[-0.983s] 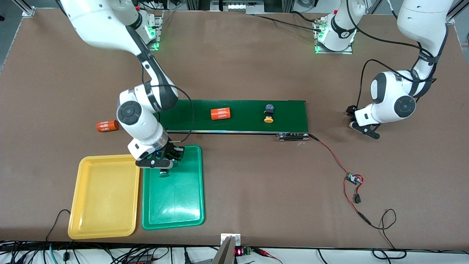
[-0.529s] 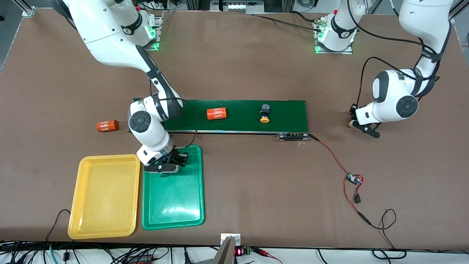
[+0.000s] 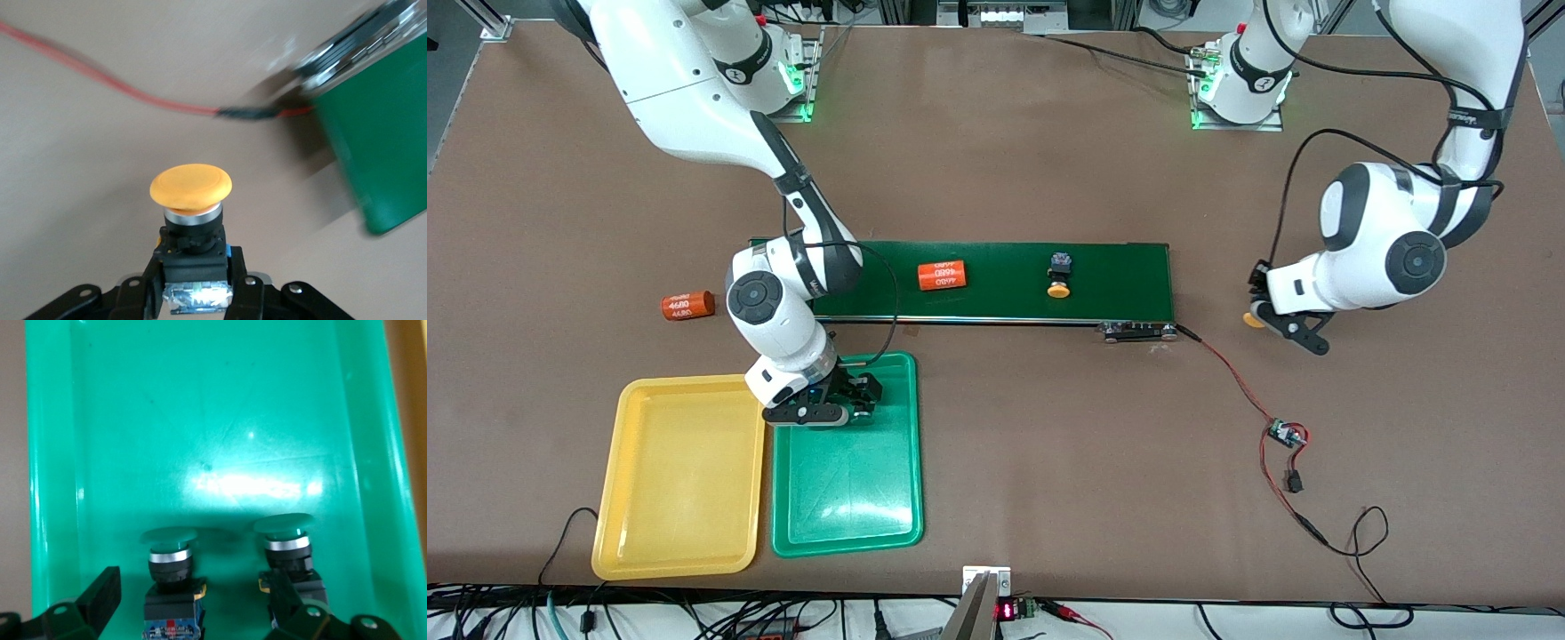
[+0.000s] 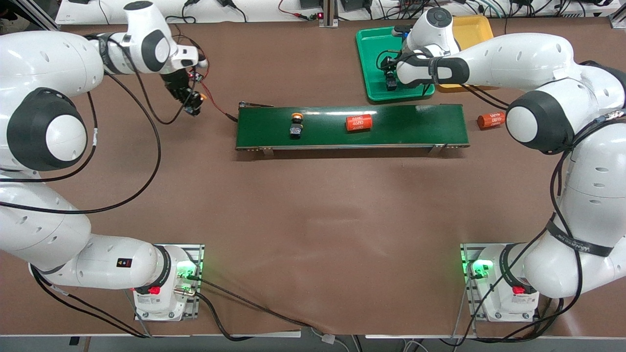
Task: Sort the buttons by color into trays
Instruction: 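Release the button in the green tray while the left gripper places the yellow button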
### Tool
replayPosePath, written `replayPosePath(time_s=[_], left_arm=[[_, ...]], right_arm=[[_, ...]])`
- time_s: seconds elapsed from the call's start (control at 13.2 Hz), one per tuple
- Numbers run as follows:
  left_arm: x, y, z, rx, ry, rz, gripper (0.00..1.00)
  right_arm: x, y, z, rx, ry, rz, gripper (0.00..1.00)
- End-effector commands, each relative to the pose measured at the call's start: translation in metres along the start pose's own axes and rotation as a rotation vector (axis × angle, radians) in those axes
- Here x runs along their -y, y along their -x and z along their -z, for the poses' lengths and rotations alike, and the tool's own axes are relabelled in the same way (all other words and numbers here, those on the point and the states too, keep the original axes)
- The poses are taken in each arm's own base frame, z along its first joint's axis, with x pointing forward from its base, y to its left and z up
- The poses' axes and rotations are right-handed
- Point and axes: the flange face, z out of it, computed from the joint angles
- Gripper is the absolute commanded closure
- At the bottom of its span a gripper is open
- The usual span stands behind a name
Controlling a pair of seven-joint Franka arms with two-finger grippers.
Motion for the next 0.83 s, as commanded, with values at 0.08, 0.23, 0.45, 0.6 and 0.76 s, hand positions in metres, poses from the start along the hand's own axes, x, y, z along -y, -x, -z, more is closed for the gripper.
replayPosePath(time_s=[0.08, 0.23, 0.45, 0.6, 0.76], left_arm=[[-0.085, -0.033, 0.009, 0.022, 0.025, 0.155, 0.82], [-0.122, -0.044, -0.004, 0.019, 0.048, 0.244, 0.81], [-0.157, -0.049, -0.036, 0.069, 0.056, 0.240, 0.81], [-0.162, -0.049, -0.044, 0.065, 0.078, 0.285, 0.79], [-0.166, -0.049, -0.051, 0.068, 0.077, 0.286, 0.72]], right_arm=[[-0.001, -0.007, 0.055, 0.056, 0.037, 0.006, 0.00], [-0.009, -0.008, 0.088, 0.105, 0.062, -0.009, 0.00], [-0.015, 0.000, 0.142, 0.196, 0.103, -0.030, 0.00], [-0.016, 0.017, 0.165, 0.241, 0.119, -0.024, 0.00], [-0.028, 0.039, 0.184, 0.255, 0.126, -0.029, 0.00]])
